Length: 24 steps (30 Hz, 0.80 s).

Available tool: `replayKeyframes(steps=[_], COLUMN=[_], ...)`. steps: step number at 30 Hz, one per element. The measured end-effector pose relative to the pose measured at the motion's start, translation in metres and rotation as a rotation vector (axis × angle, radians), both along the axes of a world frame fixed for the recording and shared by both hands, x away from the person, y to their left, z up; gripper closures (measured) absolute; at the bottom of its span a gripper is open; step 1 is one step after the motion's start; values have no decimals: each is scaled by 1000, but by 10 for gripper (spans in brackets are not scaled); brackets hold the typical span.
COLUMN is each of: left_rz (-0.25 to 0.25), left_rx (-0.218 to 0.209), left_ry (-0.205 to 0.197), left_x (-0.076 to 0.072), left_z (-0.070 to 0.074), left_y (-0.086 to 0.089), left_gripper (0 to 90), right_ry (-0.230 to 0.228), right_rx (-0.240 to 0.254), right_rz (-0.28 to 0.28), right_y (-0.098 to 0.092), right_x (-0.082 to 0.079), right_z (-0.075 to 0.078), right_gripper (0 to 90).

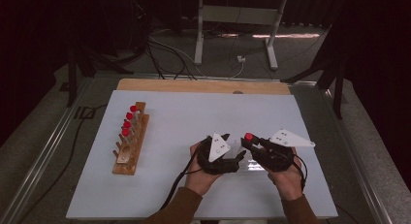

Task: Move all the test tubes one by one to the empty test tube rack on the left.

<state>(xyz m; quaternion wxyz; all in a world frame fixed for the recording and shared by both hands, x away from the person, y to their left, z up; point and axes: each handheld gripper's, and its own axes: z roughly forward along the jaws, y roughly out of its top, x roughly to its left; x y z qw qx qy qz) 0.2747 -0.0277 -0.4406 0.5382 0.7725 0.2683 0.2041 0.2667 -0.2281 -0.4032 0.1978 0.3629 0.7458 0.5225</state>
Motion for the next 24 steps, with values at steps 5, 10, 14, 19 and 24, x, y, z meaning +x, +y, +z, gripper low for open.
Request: replayKeyframes(steps=[5,10,14,19,24], left_rz=[-29,-44,-57,-62,-28], left_rx=[4,-2,1,-5,-5], left_ry=[-1,3,-1,0,5], left_x=[0,0,0,0,4], left_z=[-1,-2,-2,-2,-2], left_y=[-4,-5,-5,-4,5], left_gripper=[552,651,747,758,759], right_ry=[5,13,22,25,12], right_rx=[-2,5,11,34,92], right_rz=[7,18,24,33,47], right_y=[2,2,2,-1,-9], right_x=[0,1,3,3,3], right_z=[-1,-2,-5,-4,0], right_gripper=[699,700,700,645,439])
